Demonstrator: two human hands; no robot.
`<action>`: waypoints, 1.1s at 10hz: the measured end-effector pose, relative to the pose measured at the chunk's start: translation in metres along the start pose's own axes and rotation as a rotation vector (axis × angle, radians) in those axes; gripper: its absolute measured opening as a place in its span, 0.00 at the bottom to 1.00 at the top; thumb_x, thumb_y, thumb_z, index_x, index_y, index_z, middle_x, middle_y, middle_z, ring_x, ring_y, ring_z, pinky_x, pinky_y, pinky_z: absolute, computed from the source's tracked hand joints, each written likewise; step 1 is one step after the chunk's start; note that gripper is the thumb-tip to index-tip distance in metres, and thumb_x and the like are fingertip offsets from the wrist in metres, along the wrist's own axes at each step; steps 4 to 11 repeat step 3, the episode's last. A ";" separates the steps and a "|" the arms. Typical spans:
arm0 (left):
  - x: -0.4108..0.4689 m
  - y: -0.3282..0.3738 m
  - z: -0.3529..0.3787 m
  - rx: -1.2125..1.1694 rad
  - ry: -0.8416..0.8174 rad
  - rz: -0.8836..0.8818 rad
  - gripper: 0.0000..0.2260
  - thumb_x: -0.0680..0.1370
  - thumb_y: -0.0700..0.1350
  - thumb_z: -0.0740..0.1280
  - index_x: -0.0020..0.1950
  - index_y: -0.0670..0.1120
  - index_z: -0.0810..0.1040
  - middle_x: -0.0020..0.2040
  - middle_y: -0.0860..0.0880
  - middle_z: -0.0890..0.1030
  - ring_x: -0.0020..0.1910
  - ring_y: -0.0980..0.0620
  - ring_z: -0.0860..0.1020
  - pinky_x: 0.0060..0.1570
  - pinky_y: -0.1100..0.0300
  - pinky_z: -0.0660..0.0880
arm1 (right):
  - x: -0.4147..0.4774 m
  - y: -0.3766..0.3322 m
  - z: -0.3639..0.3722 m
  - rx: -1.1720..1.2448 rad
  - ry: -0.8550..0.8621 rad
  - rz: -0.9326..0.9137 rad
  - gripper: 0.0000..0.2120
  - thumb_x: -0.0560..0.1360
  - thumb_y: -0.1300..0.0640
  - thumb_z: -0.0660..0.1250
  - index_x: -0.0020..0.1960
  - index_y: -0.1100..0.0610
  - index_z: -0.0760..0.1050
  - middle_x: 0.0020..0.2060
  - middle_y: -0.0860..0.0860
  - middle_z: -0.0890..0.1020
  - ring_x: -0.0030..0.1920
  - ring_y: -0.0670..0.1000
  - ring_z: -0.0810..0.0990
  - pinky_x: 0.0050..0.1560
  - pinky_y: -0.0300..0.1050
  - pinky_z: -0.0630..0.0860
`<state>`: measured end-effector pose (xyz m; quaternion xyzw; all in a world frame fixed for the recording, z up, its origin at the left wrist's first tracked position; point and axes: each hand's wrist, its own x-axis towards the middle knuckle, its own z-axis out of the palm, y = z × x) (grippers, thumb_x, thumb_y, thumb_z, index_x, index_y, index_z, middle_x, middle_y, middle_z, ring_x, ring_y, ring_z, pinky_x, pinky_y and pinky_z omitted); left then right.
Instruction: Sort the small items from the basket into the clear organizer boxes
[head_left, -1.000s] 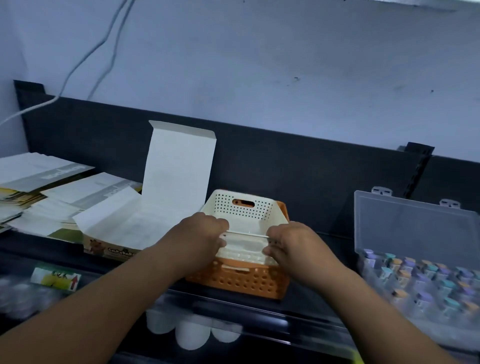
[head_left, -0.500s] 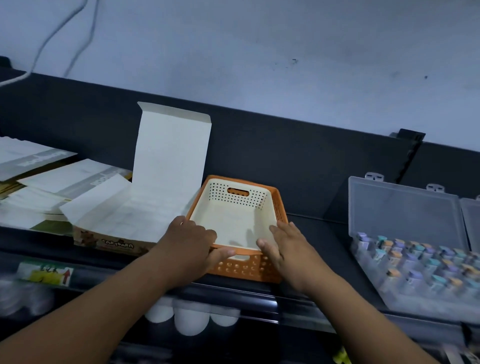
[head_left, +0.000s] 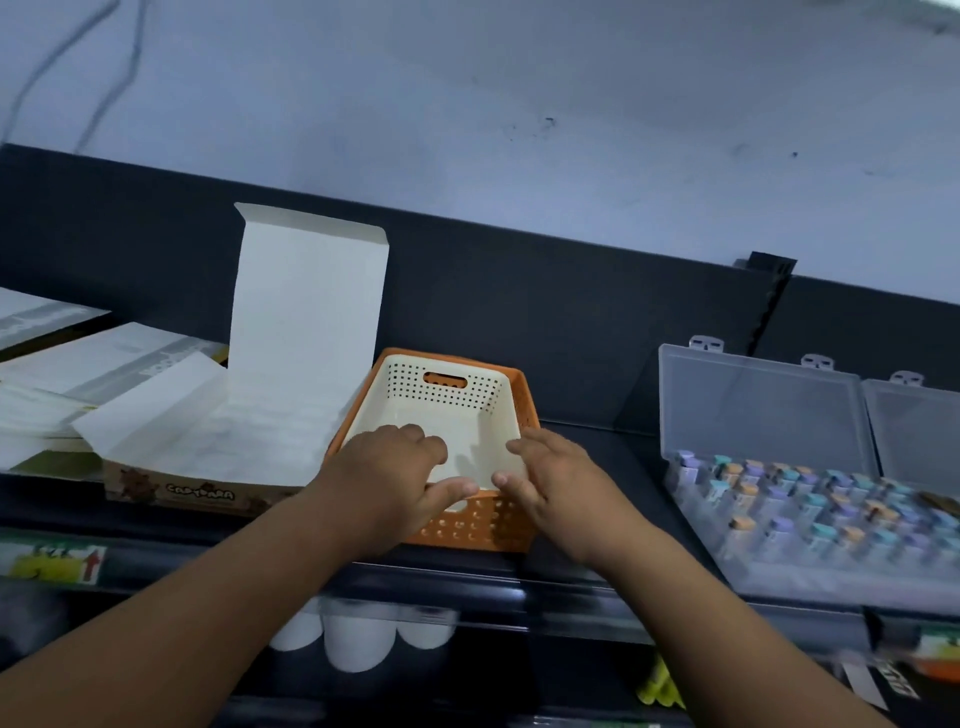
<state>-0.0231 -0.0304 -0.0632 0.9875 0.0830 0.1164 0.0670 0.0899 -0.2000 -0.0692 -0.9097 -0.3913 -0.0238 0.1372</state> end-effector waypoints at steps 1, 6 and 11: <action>0.007 0.019 -0.003 -0.003 -0.010 0.000 0.26 0.76 0.66 0.52 0.69 0.55 0.67 0.67 0.55 0.71 0.63 0.54 0.70 0.63 0.56 0.70 | -0.010 0.009 -0.010 -0.003 0.006 -0.019 0.24 0.80 0.43 0.58 0.73 0.50 0.66 0.73 0.47 0.65 0.71 0.50 0.64 0.69 0.46 0.64; 0.021 0.071 -0.008 -0.029 0.015 0.043 0.25 0.78 0.64 0.55 0.72 0.55 0.63 0.72 0.54 0.66 0.68 0.53 0.67 0.64 0.56 0.66 | -0.039 0.057 -0.034 -0.051 0.067 -0.002 0.24 0.79 0.48 0.63 0.73 0.51 0.66 0.74 0.49 0.63 0.73 0.52 0.62 0.71 0.45 0.62; 0.021 0.071 -0.008 -0.029 0.015 0.043 0.25 0.78 0.64 0.55 0.72 0.55 0.63 0.72 0.54 0.66 0.68 0.53 0.67 0.64 0.56 0.66 | -0.039 0.057 -0.034 -0.051 0.067 -0.002 0.24 0.79 0.48 0.63 0.73 0.51 0.66 0.74 0.49 0.63 0.73 0.52 0.62 0.71 0.45 0.62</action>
